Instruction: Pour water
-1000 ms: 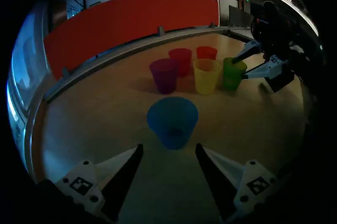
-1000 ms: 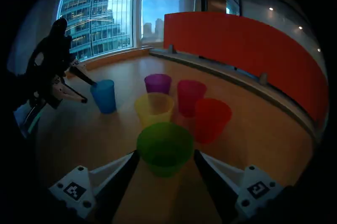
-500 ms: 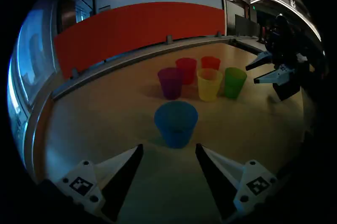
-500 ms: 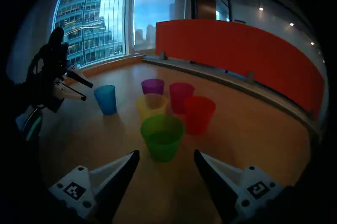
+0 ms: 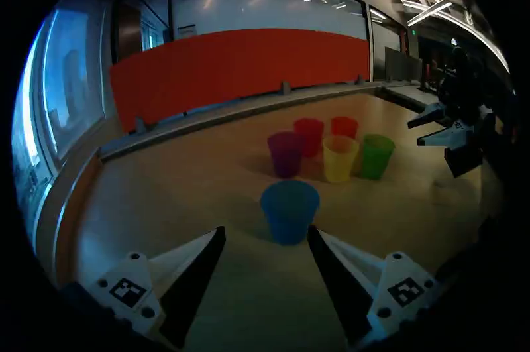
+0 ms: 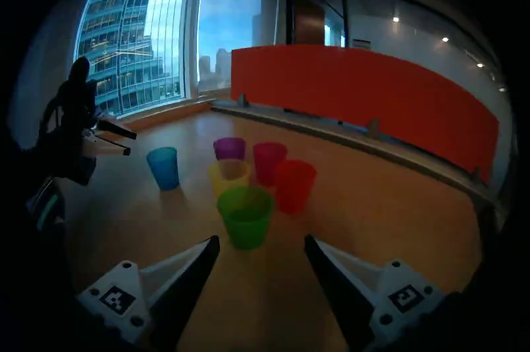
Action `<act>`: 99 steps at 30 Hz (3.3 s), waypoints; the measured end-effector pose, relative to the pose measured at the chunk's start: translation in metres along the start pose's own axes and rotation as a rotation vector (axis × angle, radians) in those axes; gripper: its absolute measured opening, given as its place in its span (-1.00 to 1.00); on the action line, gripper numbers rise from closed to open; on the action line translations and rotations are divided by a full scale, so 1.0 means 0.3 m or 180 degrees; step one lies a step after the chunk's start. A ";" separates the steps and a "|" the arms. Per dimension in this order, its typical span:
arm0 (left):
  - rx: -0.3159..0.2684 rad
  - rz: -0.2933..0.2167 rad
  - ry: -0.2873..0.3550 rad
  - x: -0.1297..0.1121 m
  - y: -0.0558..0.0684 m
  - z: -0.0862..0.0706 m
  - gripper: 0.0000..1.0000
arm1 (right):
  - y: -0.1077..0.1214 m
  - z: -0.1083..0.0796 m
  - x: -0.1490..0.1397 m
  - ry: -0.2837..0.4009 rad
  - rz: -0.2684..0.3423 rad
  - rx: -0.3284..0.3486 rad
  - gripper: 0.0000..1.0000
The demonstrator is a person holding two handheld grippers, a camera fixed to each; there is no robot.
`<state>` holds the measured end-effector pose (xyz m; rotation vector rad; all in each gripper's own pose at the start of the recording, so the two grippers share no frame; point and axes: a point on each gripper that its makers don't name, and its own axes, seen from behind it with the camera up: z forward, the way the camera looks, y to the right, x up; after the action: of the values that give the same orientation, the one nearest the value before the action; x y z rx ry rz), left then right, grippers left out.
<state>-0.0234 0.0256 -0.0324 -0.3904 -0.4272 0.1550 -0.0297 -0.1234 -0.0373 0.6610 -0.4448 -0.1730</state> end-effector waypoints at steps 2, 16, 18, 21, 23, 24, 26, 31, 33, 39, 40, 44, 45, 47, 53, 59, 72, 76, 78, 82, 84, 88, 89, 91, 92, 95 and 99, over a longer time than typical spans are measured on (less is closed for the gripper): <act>0.0083 -0.0026 0.0112 0.032 -0.015 -0.008 0.84 | 0.013 -0.012 0.023 0.0060 0.0025 -0.0070 0.99; 0.0480 -0.0161 0.0768 0.211 -0.070 -0.075 0.84 | 0.126 -0.102 0.149 0.0541 0.0121 -0.0632 0.99; 0.0521 -0.0163 0.0813 0.219 -0.071 -0.075 0.84 | 0.144 -0.115 0.163 0.0612 0.0141 -0.0723 0.99; 0.0580 -0.0183 0.0881 0.231 -0.073 -0.075 0.84 | 0.173 -0.137 0.183 0.0734 0.0184 -0.0870 0.99; 0.0610 -0.0212 0.0928 0.238 -0.074 -0.076 0.84 | 0.189 -0.150 0.189 0.0806 0.0208 -0.0956 0.99; 0.0628 -0.0230 0.0951 0.242 -0.076 -0.078 0.84 | 0.196 -0.156 0.192 0.0839 0.0220 -0.0995 0.99; 0.0678 -0.0278 0.1001 0.252 -0.086 -0.084 0.84 | 0.211 -0.169 0.196 0.0903 0.0251 -0.1075 0.99; 0.0794 -0.0384 0.1162 0.278 -0.109 -0.108 0.84 | 0.248 -0.207 0.216 0.1119 0.0349 -0.1295 0.99; 0.0834 -0.0419 0.1214 0.285 -0.116 -0.116 0.84 | 0.264 -0.224 0.224 0.1198 0.0392 -0.1382 0.98; 0.0988 -0.0507 0.1361 0.306 -0.137 -0.137 0.84 | 0.319 -0.273 0.255 0.1404 0.0506 -0.1638 0.99; 0.1005 -0.0509 0.1385 0.311 -0.138 -0.139 0.84 | 0.327 -0.281 0.258 0.1425 0.0507 -0.1685 0.99; 0.1061 -0.0501 0.1458 0.328 -0.135 -0.144 0.84 | 0.346 -0.297 0.258 0.1461 0.0486 -0.1826 0.99; 0.1071 -0.0496 0.1470 0.331 -0.133 -0.145 0.84 | 0.348 -0.298 0.256 0.1459 0.0480 -0.1850 0.99; 0.1087 -0.0482 0.1485 0.337 -0.127 -0.144 0.84 | 0.349 -0.297 0.247 0.1445 0.0473 -0.1888 0.99; 0.1122 -0.0425 0.1491 0.341 -0.111 -0.128 0.84 | 0.343 -0.297 0.231 0.1423 0.0478 -0.1965 0.99; 0.1204 -0.0379 0.1533 0.342 -0.103 -0.115 0.84 | 0.343 -0.298 0.216 0.1394 0.0490 -0.2033 0.99; 0.1380 -0.0377 0.1535 0.277 -0.103 -0.074 0.84 | 0.331 -0.306 0.213 0.1429 0.0571 -0.2048 0.99; 0.1385 -0.0397 0.1540 0.249 -0.096 -0.058 0.84 | 0.328 -0.306 0.215 0.1427 0.0603 -0.2045 0.99; 0.1375 -0.0407 0.1541 0.236 -0.092 -0.050 0.84 | 0.325 -0.307 0.216 0.1426 0.0614 -0.2042 0.99; 0.1368 -0.0412 0.1551 0.210 -0.092 -0.034 0.84 | 0.323 -0.314 0.218 0.1432 0.0616 -0.2064 0.99; 0.1374 -0.0411 0.1553 0.197 -0.095 -0.028 0.84 | 0.323 -0.318 0.220 0.1433 0.0613 -0.2080 0.99; 0.1386 -0.0421 0.1541 0.172 -0.105 -0.015 0.84 | 0.323 -0.326 0.224 0.1428 0.0604 -0.2112 0.99; 0.1388 -0.0427 0.1537 0.166 -0.108 -0.013 0.84 | 0.323 -0.328 0.226 0.1430 0.0602 -0.2119 0.99; 0.1390 -0.0440 0.1542 0.158 -0.112 -0.013 0.84 | 0.321 -0.329 0.230 0.1429 0.0596 -0.2126 0.99; 0.1390 -0.0447 0.1548 0.153 -0.115 -0.013 0.84 | 0.319 -0.329 0.232 0.1428 0.0592 -0.2127 0.99; 0.1375 -0.0467 0.1549 0.139 -0.119 -0.009 0.84 | 0.312 -0.327 0.242 0.1424 0.0577 -0.2122 0.99; 0.1383 -0.0487 0.1533 0.121 -0.128 -0.003 0.84 | 0.303 -0.322 0.254 0.1427 0.0574 -0.2112 0.99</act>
<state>0.0122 -0.0017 -0.0042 0.0395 0.0575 -0.0005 0.0832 -0.0214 -0.0219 -0.0040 0.0013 0.0073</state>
